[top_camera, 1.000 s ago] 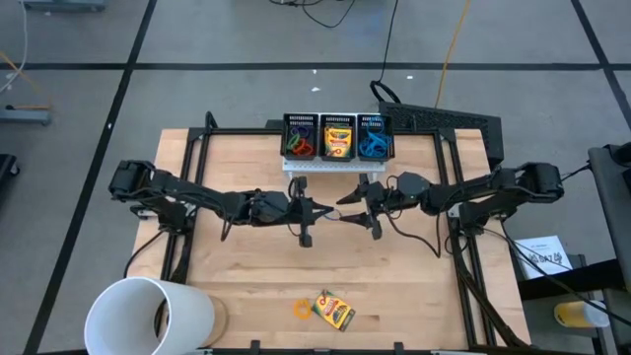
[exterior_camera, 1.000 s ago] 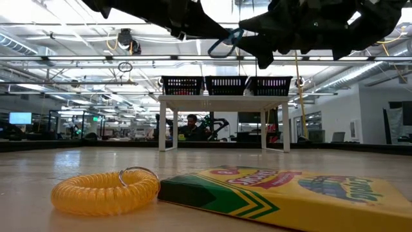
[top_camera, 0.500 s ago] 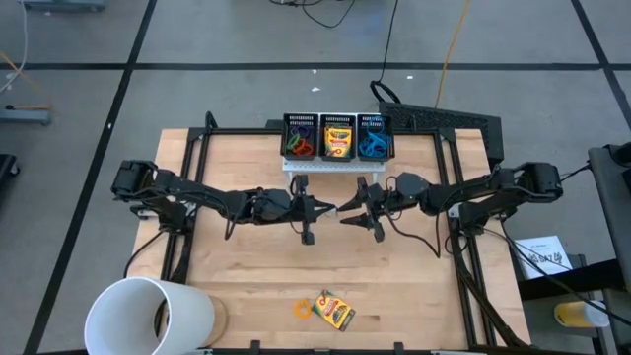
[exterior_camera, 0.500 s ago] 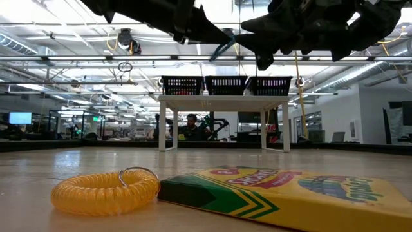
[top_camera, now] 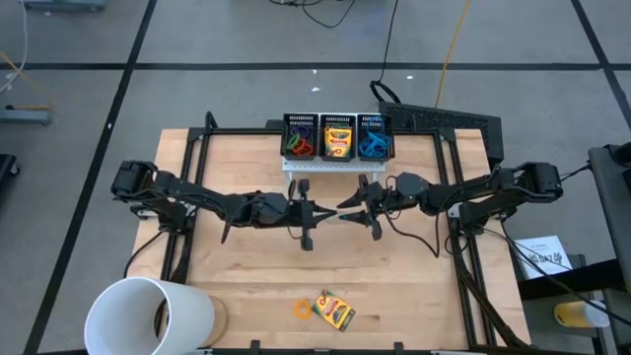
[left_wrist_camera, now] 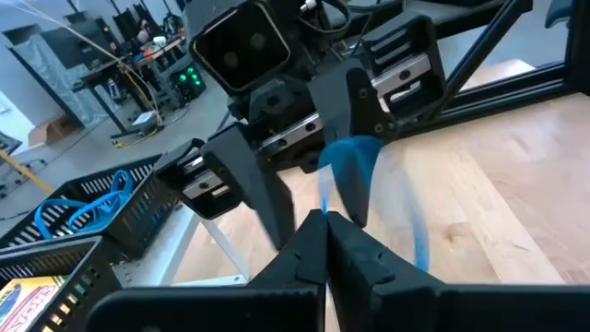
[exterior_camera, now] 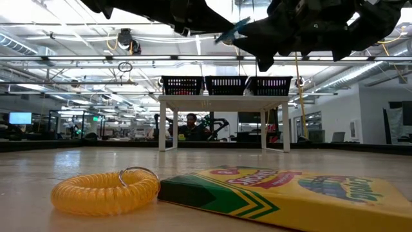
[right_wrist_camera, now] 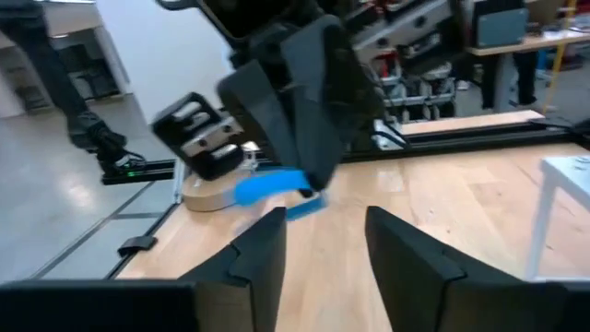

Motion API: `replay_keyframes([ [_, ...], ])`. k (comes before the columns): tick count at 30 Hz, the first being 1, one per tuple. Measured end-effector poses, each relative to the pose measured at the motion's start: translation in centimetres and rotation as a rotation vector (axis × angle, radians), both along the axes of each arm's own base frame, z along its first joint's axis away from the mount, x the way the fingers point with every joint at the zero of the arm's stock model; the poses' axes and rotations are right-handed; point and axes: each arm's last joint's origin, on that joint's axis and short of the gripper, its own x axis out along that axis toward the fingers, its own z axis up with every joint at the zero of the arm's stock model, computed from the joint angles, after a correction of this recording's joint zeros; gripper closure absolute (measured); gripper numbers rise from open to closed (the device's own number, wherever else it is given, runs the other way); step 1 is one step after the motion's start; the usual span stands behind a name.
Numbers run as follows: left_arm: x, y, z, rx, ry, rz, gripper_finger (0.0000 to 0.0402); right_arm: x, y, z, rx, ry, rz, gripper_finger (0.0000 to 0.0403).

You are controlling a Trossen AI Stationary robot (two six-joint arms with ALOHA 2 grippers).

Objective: Pick & Place Office Desk Supplies
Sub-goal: Put the blue rubber band into the right black bin on the shelf

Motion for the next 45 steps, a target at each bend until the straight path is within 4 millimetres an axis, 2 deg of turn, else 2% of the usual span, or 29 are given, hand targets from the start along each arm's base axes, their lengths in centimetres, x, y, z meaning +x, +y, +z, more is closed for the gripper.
replay_keyframes([
  [5,0.0,-0.05,0.02,0.0,-0.002,0.0,0.0394,0.0,-0.03,-0.06,0.002,0.007,-0.011,0.0223],
  [9,-0.02,-0.04,-0.09,0.002,0.01,0.0,0.0399,-0.05,0.47,-0.02,0.009,0.004,0.087,0.0205],
  [11,-0.02,-0.04,-0.04,0.001,0.006,0.001,0.0396,-0.08,0.62,0.04,0.027,0.002,0.132,0.02],
  [21,-0.01,0.13,-0.03,0.001,0.005,0.009,0.0395,-0.08,0.6,0.25,0.052,-0.012,0.128,0.0205],
  [37,0.01,0.26,0.0,-0.01,0.001,0.014,0.0397,-0.03,0.46,0.35,0.051,-0.023,0.076,0.0274],
  [45,0.02,0.37,0.0,-0.022,-0.001,0.02,0.0396,-0.04,0.46,0.57,0.004,-0.058,0.077,0.0343],
])
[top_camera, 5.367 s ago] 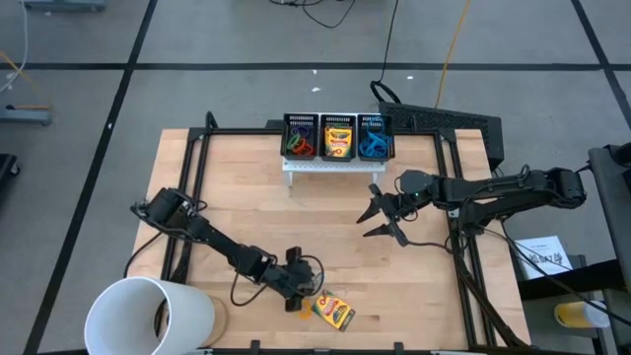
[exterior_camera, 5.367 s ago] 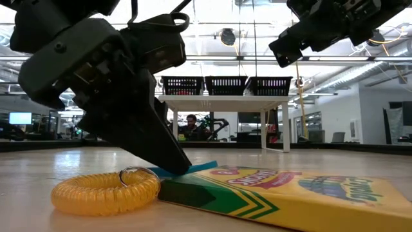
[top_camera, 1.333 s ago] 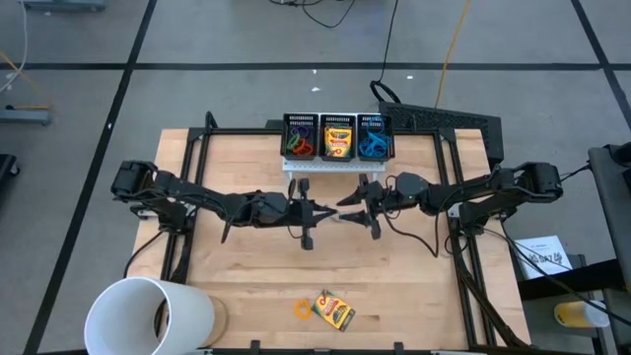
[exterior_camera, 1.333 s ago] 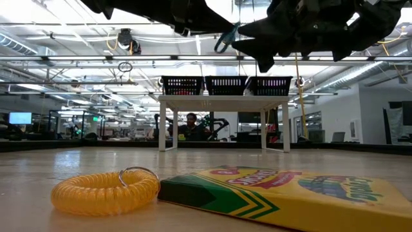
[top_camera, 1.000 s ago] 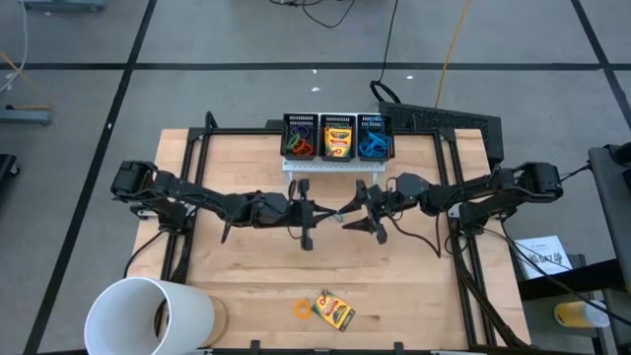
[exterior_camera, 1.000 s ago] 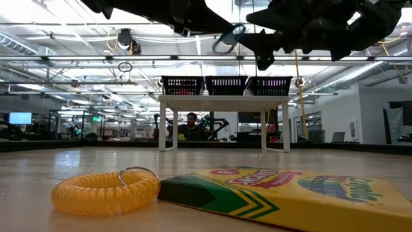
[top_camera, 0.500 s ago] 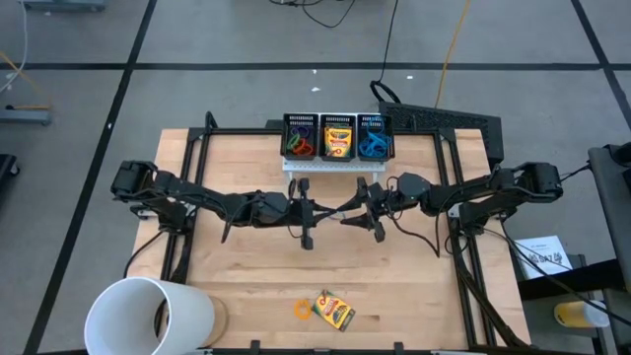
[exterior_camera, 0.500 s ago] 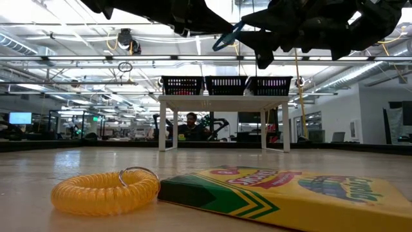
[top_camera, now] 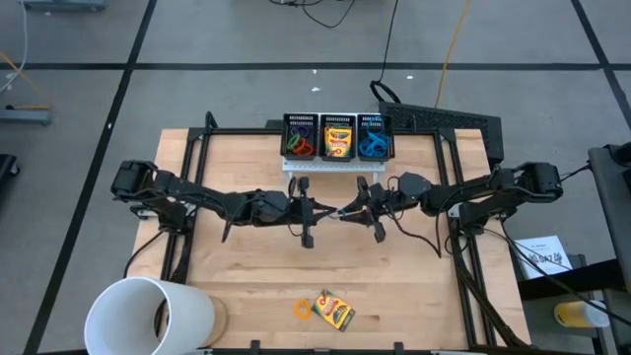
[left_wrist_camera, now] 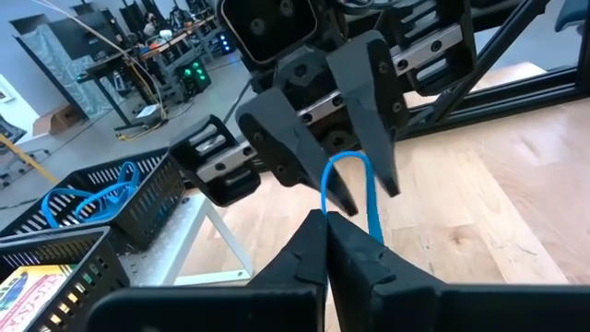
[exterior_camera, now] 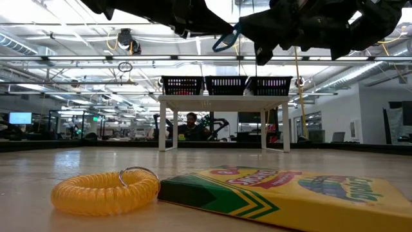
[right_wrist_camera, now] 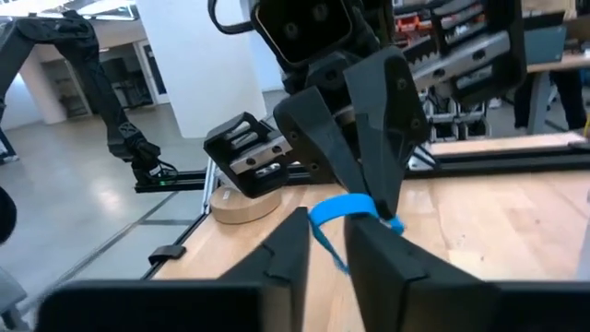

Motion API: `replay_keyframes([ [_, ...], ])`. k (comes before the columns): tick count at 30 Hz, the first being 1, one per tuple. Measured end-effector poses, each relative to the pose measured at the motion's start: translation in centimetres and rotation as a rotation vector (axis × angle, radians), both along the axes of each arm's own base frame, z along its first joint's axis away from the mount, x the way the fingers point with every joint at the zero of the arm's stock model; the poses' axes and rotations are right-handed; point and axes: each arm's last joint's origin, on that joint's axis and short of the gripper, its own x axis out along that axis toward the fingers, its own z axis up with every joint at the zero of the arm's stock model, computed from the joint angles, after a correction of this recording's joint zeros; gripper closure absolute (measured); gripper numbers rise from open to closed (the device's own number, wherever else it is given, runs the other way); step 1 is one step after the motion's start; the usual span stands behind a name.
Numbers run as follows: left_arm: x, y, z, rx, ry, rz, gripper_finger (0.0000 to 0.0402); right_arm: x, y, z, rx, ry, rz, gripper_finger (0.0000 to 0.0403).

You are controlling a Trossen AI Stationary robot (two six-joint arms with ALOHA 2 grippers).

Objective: Pick & Place Office Desk Supplies
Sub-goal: Put the blue rubber band into the right black bin on the shelf

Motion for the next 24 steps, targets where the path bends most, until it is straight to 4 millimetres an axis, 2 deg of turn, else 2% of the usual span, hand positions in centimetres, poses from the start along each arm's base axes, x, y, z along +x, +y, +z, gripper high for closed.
replay_keyframes([
  [5,0.0,0.0,0.0,-0.019,-0.007,0.004,0.039,0.0,0.0,0.1,-0.055,-0.026,-0.002,0.0396],
  [11,0.0,-0.1,0.2,-0.022,-0.021,0.007,0.0374,0.0,-0.2,-0.1,-0.058,-0.009,-0.059,0.0401],
  [14,-0.1,-0.5,0.2,-0.013,-0.024,0.071,0.0358,0.0,-0.2,-0.1,-0.056,-0.005,-0.058,0.0401],
  [17,-0.2,-0.9,0.3,-0.008,-0.029,0.136,0.0323,0.0,-0.2,-0.2,-0.055,0.011,-0.056,0.0401],
  [20,0.1,-1.2,1.5,-0.105,-0.079,0.165,0.0275,0.0,-0.3,-0.3,-0.054,0.022,-0.064,0.0402],
  [24,0.1,-1.2,3.6,-0.216,-0.055,0.087,0.0212,0.0,-0.8,-0.4,-0.028,0.04,-0.081,0.0402],
])
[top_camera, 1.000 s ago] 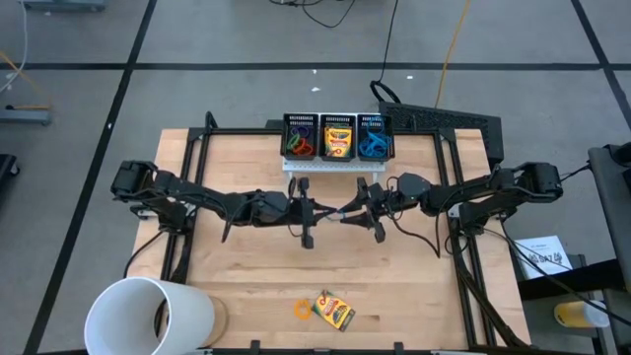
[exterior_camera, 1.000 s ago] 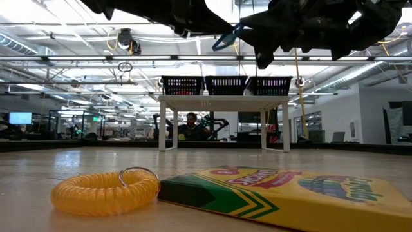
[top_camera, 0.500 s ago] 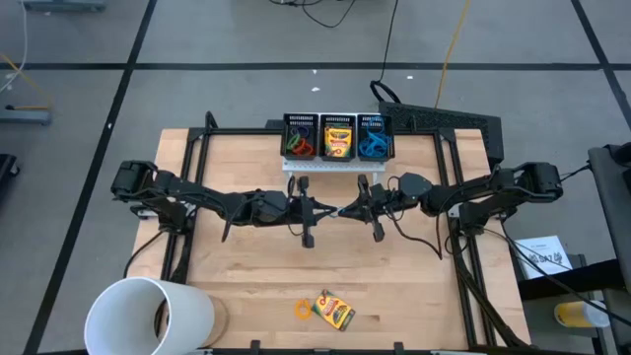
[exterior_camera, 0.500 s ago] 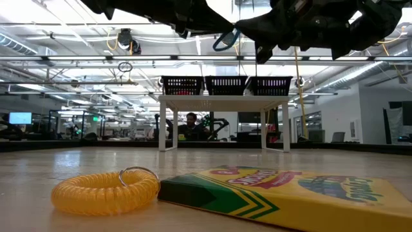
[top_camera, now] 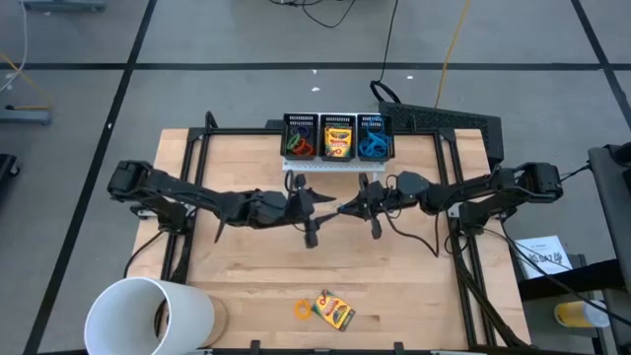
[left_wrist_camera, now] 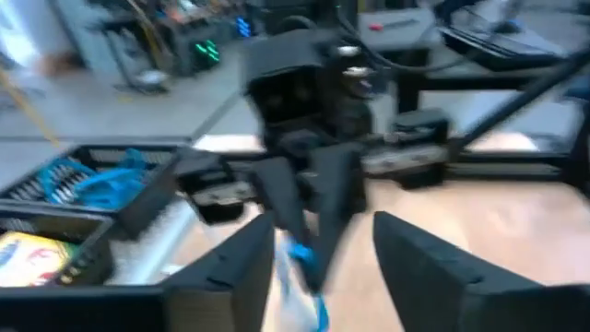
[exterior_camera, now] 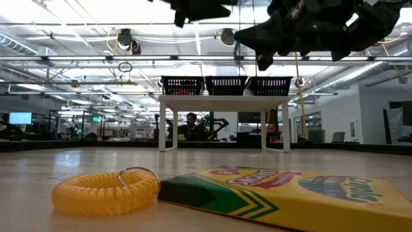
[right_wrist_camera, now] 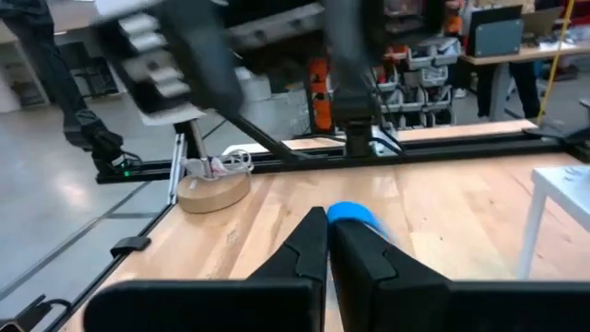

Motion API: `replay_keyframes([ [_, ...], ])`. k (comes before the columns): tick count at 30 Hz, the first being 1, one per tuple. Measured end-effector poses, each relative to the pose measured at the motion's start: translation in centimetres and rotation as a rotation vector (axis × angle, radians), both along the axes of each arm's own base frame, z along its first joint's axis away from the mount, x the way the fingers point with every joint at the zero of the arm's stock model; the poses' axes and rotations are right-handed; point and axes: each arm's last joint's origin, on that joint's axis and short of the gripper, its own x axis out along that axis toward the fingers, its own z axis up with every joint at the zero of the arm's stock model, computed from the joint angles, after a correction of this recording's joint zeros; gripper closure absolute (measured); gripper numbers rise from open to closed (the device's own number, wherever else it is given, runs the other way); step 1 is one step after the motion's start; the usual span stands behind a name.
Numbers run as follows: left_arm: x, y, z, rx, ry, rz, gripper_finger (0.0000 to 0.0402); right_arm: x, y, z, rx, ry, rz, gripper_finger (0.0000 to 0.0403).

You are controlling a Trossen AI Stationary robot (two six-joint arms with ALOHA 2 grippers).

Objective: Pick & Place Office Desk Supplies
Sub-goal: Put the blue rubber band into the right black bin on the shelf

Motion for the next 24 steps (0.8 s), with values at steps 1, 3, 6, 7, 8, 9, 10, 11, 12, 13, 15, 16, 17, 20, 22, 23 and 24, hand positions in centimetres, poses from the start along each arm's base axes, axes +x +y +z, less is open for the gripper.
replay_keyframes([
  [1,-0.3,0.1,0.5,-0.015,0.02,-0.018,0.0199,-0.1,-0.1,0.1,0.008,0.006,-0.005,0.0402],
  [3,-1.0,0.2,1.9,-0.038,0.034,-0.041,0.0177,-0.2,-0.4,0.4,0.012,0.008,-0.015,0.0402],
  [6,-2.5,0.6,3.5,-0.039,0.045,-0.039,0.0157,-0.6,-0.7,1.0,0.008,0.037,-0.032,0.0402],
  [7,-3.1,0.7,3.9,-0.039,0.055,-0.039,0.0153,-0.6,-0.8,1.4,0.001,0.043,-0.048,0.0402],
  [8,-3.6,0.8,4.2,-0.043,0.061,-0.037,0.015,-0.7,-0.9,1.8,-0.008,0.054,-0.063,0.0402],
  [9,-4.2,1.0,4.6,-0.044,0.069,-0.035,0.0147,-0.8,-1.1,2.3,-0.018,0.064,-0.084,0.0402],
  [10,-4.8,1.1,5.0,-0.042,0.078,-0.036,0.0145,-0.9,-1.3,2.9,-0.027,0.084,-0.097,0.0402],
  [11,-5.2,1.2,5.3,-0.024,0.084,-0.055,0.0143,-1.0,-1.4,3.4,-0.036,0.109,-0.11,0.0402],
  [12,-5.5,1.1,5.5,0.007,0.089,-0.089,0.0142,-1.0,-1.7,4.0,-0.046,0.131,-0.128,0.0402],
  [13,-5.9,1.1,5.7,0.033,0.097,-0.126,0.0142,-1.0,-1.9,4.6,-0.059,0.152,-0.15,0.0402],
  [15,-6.5,1.0,5.7,0.054,0.1,-0.204,0.0143,-1.2,-2.3,5.5,-0.089,0.204,-0.191,0.0402],
  [16,-6.6,1.1,5.7,0.057,0.094,-0.224,0.0144,-1.2,-2.5,6.0,-0.107,0.218,-0.216,0.0402],
  [17,-6.8,1.3,5.6,0.056,0.084,-0.228,0.0145,-1.3,-2.6,6.5,-0.126,0.233,-0.24,0.0403],
  [20,-8.0,2.4,4.6,0.031,0.095,-0.181,0.0146,-1.7,-3.2,7.7,-0.169,0.283,-0.303,0.0403],
  [22,-8.6,3.2,3.6,-0.007,0.083,-0.143,0.0146,-2.2,-3.5,8.3,-0.187,0.313,-0.327,0.0403],
  [23,-9.0,3.7,3.1,-0.029,0.072,-0.123,0.0146,-2.4,-3.7,8.7,-0.194,0.326,-0.345,0.0403],
  [24,-9.5,4.1,2.5,-0.049,0.069,-0.107,0.0146,-2.6,-3.9,9.0,-0.204,0.339,-0.361,0.0403],
])
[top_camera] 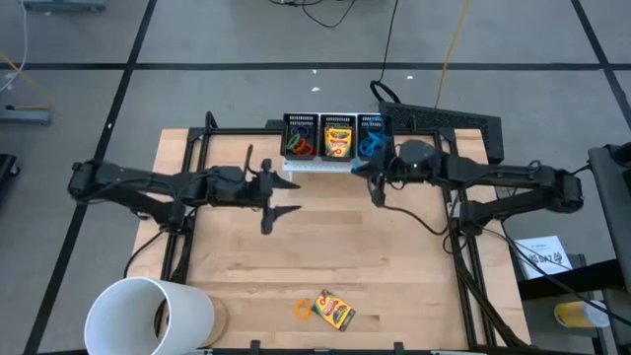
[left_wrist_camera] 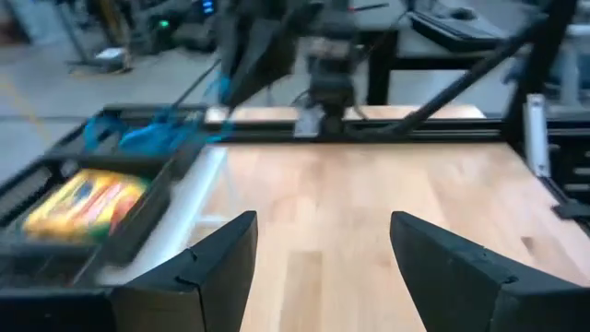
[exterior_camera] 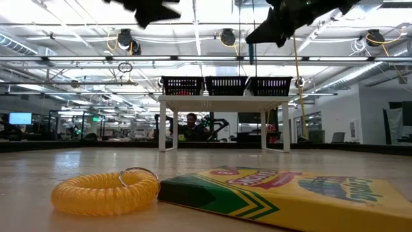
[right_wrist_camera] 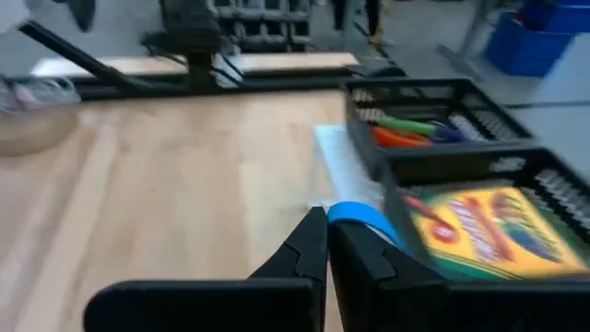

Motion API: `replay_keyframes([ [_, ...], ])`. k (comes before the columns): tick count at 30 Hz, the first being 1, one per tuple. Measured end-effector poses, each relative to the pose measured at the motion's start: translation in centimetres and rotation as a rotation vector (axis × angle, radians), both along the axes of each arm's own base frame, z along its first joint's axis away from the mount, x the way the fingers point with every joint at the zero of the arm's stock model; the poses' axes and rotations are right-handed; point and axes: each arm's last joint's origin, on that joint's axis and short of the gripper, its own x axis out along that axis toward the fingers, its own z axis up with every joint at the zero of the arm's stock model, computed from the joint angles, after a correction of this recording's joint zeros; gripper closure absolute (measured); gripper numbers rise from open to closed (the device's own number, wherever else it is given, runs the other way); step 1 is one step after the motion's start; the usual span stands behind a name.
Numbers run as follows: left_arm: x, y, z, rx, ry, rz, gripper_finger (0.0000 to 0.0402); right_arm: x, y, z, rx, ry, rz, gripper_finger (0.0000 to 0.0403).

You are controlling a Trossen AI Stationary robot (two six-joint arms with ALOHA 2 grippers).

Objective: Pick & Place Office Desk Supplies
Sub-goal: Put the blue rubber band into the right black bin on the shelf

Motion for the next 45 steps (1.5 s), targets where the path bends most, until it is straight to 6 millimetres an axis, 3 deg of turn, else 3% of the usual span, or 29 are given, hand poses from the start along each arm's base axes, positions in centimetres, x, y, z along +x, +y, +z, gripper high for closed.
replay_keyframes([
  [11,-4.6,2.7,-3.5,-0.121,-0.173,0.311,0.0146,-3.3,-4.9,0.9,-0.095,0.076,-0.361,0.0403],
  [18,-4.8,2.9,-4.0,-0.217,-0.184,0.344,0.0146,-4.2,-7.8,0.2,-0.063,0.106,-0.489,0.0399],
  [26,-4.6,2.9,-4.2,-0.232,-0.18,0.347,0.0146,-3.8,-8.5,-0.5,0.019,0.099,-0.46,0.0393],
  [30,-4.6,2.9,-4.1,-0.235,-0.183,0.347,0.0146,-3.7,-8.5,-0.6,0.016,0.108,-0.459,0.0362],
  [39,-4.6,2.9,-4.2,-0.236,-0.182,0.347,0.0146,-3.8,-8.6,-0.5,0.118,0.056,-0.51,0.0238],
  [45,-4.6,2.9,-4.2,-0.252,-0.185,0.35,0.0146,-3.7,-8.3,-0.8,0.171,0.074,-0.416,0.0201],
])
